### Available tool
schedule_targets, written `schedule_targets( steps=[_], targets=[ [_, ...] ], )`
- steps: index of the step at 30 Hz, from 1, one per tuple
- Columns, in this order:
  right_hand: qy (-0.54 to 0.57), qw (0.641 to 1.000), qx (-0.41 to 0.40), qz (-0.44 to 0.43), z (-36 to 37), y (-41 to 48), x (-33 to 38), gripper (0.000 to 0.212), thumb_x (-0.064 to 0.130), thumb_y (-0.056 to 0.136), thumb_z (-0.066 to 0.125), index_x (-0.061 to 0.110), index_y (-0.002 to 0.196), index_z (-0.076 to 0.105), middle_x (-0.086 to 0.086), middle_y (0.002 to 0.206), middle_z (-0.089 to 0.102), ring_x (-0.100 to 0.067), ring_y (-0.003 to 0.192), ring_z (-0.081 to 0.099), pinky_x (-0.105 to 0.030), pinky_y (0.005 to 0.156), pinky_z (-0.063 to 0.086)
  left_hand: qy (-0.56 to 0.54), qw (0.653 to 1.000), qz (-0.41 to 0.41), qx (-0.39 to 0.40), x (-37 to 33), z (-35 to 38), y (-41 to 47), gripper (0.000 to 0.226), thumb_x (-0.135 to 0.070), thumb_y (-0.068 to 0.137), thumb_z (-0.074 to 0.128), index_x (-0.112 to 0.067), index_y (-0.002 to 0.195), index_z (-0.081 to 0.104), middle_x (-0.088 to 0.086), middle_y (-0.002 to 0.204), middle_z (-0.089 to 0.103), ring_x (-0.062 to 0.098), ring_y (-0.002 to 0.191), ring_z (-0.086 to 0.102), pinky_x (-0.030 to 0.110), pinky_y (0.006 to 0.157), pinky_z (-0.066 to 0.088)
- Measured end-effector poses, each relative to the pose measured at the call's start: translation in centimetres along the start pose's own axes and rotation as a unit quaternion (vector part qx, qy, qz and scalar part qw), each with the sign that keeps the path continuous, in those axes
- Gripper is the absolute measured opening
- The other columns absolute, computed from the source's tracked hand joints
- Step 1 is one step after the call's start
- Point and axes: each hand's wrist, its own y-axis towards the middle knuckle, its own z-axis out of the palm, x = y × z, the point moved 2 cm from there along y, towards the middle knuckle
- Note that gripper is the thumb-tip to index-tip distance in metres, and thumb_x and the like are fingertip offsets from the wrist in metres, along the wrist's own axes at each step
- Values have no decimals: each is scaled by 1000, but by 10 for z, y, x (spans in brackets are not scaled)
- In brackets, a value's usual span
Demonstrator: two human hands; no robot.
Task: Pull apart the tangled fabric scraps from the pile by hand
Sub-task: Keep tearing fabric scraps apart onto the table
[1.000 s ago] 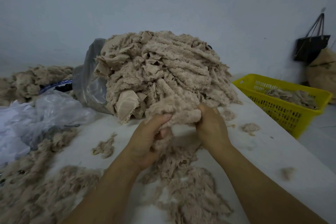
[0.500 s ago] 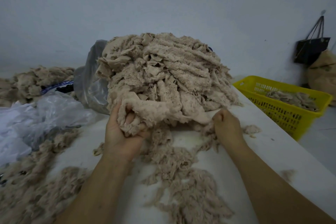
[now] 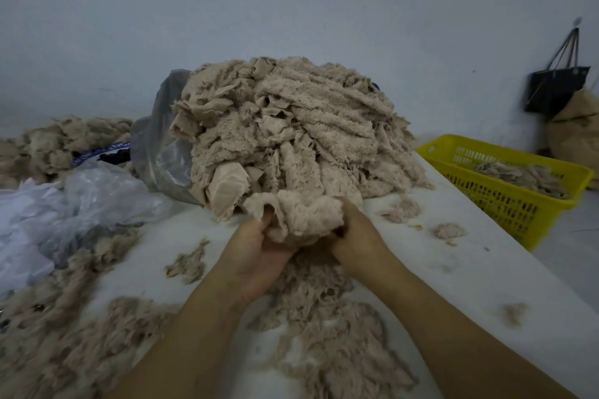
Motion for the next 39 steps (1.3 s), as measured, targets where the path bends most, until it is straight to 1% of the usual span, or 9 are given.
schedule_targets(
  steps=[5,11,16,21,26,29,33,36,39],
  targets=[
    [-61,996,-55,21,-15,3,-1,33,7,98,52,24,73,39,3,77,41,5,65,40,-18,56,30,5,999,34,-17,2,-9,8,31,-26,77,53,-23,82,83,-1,92,78,12,85,75,25,70,59],
    [-108,993,-32,-30,-9,2,7,23,10,96,54,19,79,42,9,77,38,-7,67,36,-22,59,30,-130,991,21,10,-4,-11,8,36,-21,87,48,-7,81,80,6,77,73,14,68,72,32,69,61],
    [-127,988,-46,73,-16,5,-10,10,3,96,41,11,92,43,-2,69,42,-14,57,36,-32,49,21,-200,980,-16,16,-10,-5,1,26,-27,87,46,-14,69,59,2,63,55,15,60,57,44,78,61],
    [-16,957,-128,261,-37,9,-30,38,31,106,34,6,130,50,-9,91,60,-9,66,50,-23,48,35,-238,971,10,-25,-23,-18,1,38,-31,100,30,-21,67,47,-7,55,43,9,43,46,18,40,45],
    [-52,991,-36,119,-26,-1,-19,31,36,98,50,26,126,46,11,123,29,4,85,54,-15,63,38,-243,969,6,-46,-17,-12,4,30,-20,84,45,-11,65,66,4,67,60,16,58,60,26,53,53],
    [-3,1000,-29,-2,-16,-4,10,43,52,93,41,35,133,46,23,120,29,8,78,54,-13,65,39,-149,986,10,-68,-13,-7,7,18,-14,76,51,-8,84,65,11,84,62,24,79,61,36,80,51],
    [-28,998,33,-47,1,-7,26,36,73,85,44,41,102,45,25,105,42,5,86,49,-15,67,40,93,996,2,-1,3,-1,5,29,-33,83,58,-9,92,74,14,93,70,23,88,66,32,79,54],
    [-18,1000,24,4,4,-2,17,31,46,89,62,29,108,44,15,102,53,-8,94,56,-24,72,46,203,978,-19,40,16,11,5,28,-40,80,60,-18,80,77,7,88,73,13,81,68,23,66,55],
    [21,999,27,13,-6,0,7,24,21,93,60,39,101,46,25,96,57,5,89,59,-10,69,42,248,968,-46,4,22,13,13,22,-29,96,55,-18,101,73,12,122,70,15,87,71,26,71,56]
  ],
)
